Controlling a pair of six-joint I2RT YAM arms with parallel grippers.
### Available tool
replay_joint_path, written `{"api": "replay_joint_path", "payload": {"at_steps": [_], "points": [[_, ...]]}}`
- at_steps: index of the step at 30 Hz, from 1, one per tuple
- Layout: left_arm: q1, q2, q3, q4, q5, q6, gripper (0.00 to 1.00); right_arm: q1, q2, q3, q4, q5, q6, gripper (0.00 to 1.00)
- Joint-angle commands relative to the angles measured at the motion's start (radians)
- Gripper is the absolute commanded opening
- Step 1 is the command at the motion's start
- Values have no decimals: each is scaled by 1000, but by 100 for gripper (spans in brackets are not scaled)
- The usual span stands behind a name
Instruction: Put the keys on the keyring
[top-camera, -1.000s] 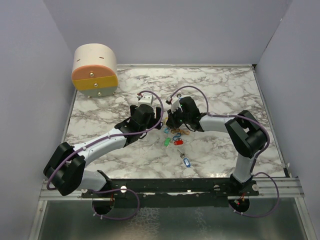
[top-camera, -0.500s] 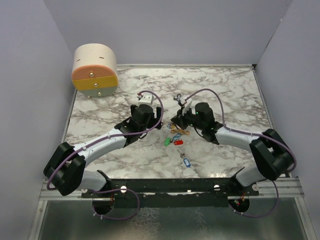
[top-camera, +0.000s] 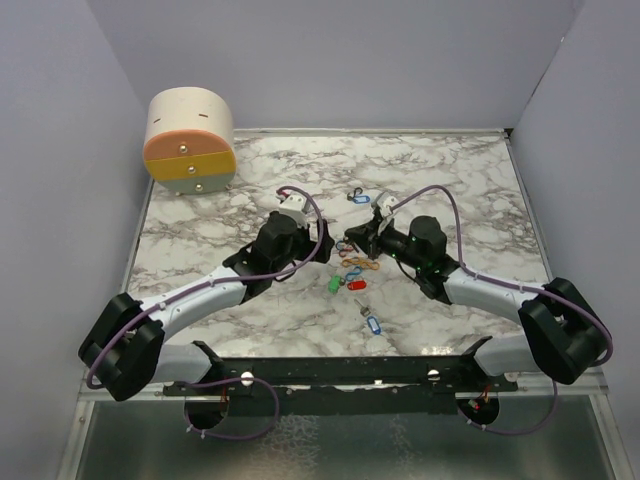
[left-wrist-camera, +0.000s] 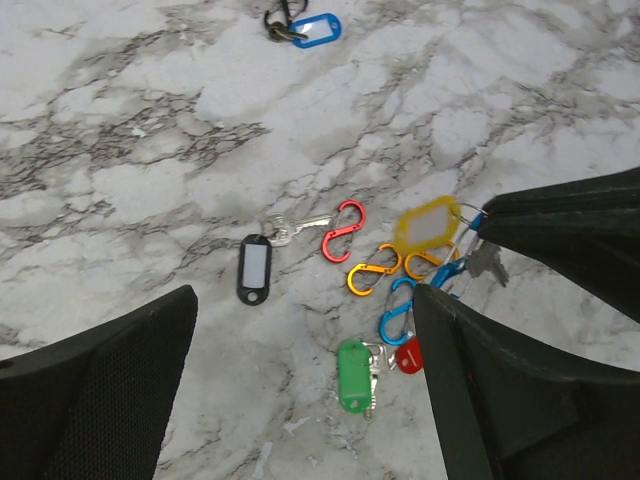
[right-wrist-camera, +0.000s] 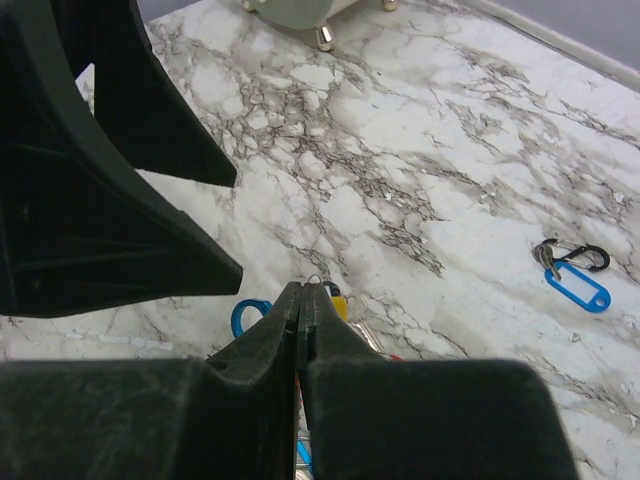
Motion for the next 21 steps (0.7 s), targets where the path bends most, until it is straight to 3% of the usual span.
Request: {"api": "replay_joint_path", "payload": {"at_steps": [1,12,21], "points": [[2,-3,-9,106,171,14,90,8,-22,-14,60,-16,5,1],[3,53,-16,187,304,21,77,7,-48,-21,55,13,12,1],[3,76,-29,234,339,20,43,8,-73,-35,60,29,11,1]]}}
